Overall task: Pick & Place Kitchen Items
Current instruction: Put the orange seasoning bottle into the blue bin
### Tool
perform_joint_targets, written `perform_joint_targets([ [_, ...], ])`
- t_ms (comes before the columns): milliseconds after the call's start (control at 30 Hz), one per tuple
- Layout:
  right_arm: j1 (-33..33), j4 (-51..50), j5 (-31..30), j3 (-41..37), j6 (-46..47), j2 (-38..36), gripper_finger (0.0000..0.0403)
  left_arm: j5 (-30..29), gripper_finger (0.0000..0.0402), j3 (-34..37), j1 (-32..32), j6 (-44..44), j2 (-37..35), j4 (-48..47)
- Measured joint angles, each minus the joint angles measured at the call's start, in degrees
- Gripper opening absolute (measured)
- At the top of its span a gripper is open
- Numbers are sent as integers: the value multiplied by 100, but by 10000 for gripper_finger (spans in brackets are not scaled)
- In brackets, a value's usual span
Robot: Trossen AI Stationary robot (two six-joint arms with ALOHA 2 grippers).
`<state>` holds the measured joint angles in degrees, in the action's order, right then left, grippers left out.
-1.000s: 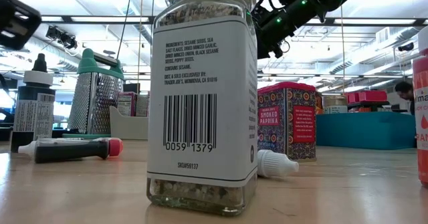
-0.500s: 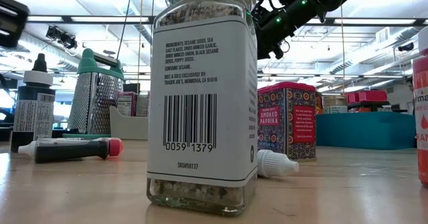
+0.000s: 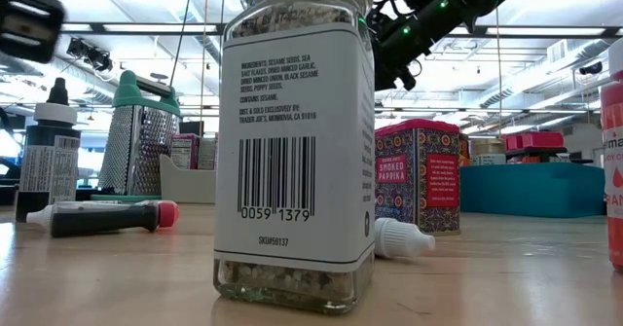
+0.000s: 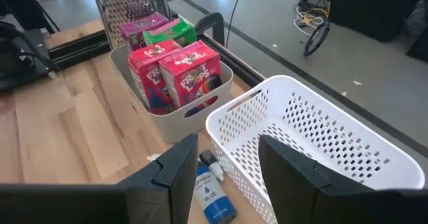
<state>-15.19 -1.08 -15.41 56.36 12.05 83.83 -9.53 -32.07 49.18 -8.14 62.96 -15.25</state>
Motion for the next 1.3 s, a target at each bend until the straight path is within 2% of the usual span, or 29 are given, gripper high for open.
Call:
perform_joint_targets([
  [133,47,2,181,0,54,0,169,-36,215,-160,-236,681,0,98],
  [367,324,348,1565,0,-858,2,169,-275,220,-692,-808,2213,0,224],
  [500,666,615,2591,0,-1458,2,169,-644,220,-907,-1332,2565,0,296],
  [600,1046,612,2937,0,-1907,2,169,-1036,221,-975,-1792,2574,0,565],
  [700,1537,702,2718,0,-2105,54,169,-867,223,-975,-2249,2657,0,799],
  [833,2129,1111,1637,-2,-2138,211,174,-282,223,-975,-2778,2657,139,1298],
  [1000,2454,1503,581,-2,-2341,501,214,-330,223,-977,-3229,2598,478,1909],
  [1133,2479,1577,297,-2,-2044,733,263,-322,223,-973,-3469,2380,829,2278],
  [1300,2460,1459,505,-7,-2005,954,315,-638,224,-962,-3606,2352,1128,2753],
])
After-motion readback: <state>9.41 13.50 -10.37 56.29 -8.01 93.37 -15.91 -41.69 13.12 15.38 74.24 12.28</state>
